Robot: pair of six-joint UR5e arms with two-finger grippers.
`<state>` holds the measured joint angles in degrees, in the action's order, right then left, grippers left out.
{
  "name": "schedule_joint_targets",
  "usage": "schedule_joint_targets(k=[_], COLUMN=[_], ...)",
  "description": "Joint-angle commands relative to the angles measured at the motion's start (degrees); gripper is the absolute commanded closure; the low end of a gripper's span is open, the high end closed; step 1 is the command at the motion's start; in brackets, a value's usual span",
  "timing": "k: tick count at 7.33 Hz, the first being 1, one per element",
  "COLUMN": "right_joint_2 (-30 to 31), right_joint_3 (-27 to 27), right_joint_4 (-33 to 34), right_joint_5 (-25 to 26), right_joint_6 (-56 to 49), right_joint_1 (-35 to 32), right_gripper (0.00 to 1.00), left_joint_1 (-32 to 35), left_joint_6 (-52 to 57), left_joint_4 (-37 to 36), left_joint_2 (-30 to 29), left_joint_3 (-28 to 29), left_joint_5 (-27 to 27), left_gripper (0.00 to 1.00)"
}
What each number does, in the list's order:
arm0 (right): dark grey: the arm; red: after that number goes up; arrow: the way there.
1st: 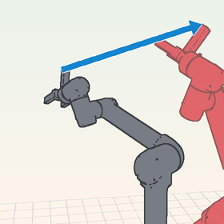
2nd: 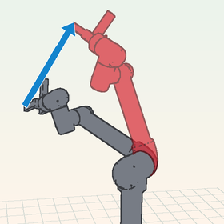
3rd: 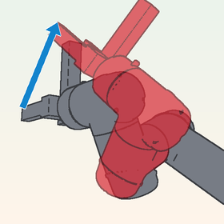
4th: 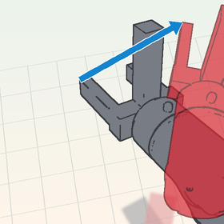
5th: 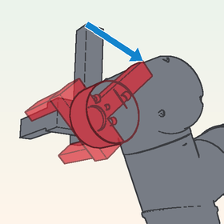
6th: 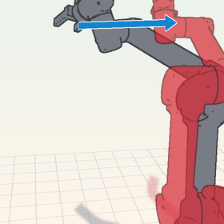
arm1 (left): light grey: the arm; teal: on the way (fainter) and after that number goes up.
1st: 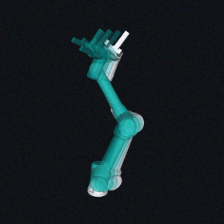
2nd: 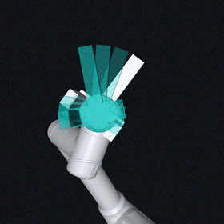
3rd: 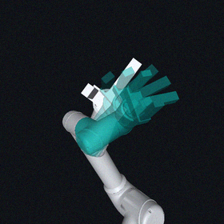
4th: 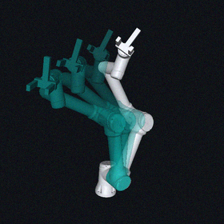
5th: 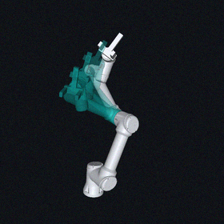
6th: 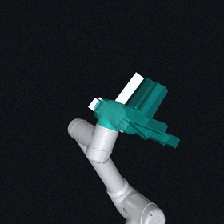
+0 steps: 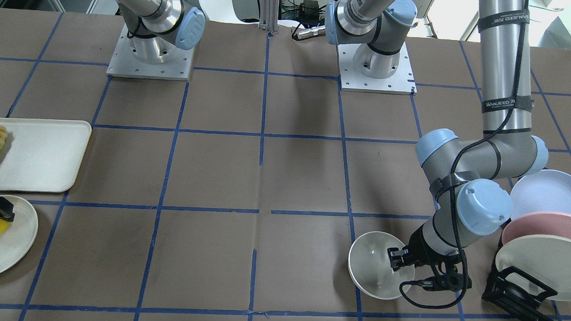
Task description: Place bowl and put lemon in it
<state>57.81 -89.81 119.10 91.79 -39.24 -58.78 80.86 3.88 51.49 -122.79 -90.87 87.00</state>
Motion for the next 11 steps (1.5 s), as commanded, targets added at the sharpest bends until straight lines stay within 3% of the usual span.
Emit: schedule_joint_targets(k=[1,2,4,5,7,9,11], right_joint_2=[1.5,3.0,9.0,11.2,12.3,11.5,10.0], right_joint_3=[8.6,12.3,12.9,12.6,9.9,9.4,6.5], right_joint_4=[-12.5,-19.0,-25.6,-27.1,-26.0,-20.4,-15.6], right_joint_5=[-0.5,-0.6,-0.6,-0.6,-0.7,-0.1,-0.2], right_joint_6=[3.1,7.6,16.9,20.7,32.2,42.3,45.6], right_joint_1=[-3.2,-6.6,-12.5,-14.7,-22.0,-31.0,-33.5], right_gripper=[0.8,0.8,0.82,0.88,0.89,0.89,0.95], left_joint_1=[-0.1,-0.1,2.3,3.5,10.8,19.5,21.5], left_joint_6=[0.1,0.0,-1.2,-3.2,-10.0,-19.8,-22.2], left_joint_4=[-0.5,-0.3,2.8,5.0,5.6,4.6,3.7], left_joint_2=[0.2,0.6,3.1,4.7,6.2,6.6,7.6], left_joint_3=[0.1,0.7,1.7,1.7,-0.2,-1.8,-5.6], left_joint_5=[0.0,-0.2,-0.7,-5.5,-7.0,-6.8,-6.5], left_gripper=[1.0,1.0,1.0,1.0,1.0,1.0,1.0])
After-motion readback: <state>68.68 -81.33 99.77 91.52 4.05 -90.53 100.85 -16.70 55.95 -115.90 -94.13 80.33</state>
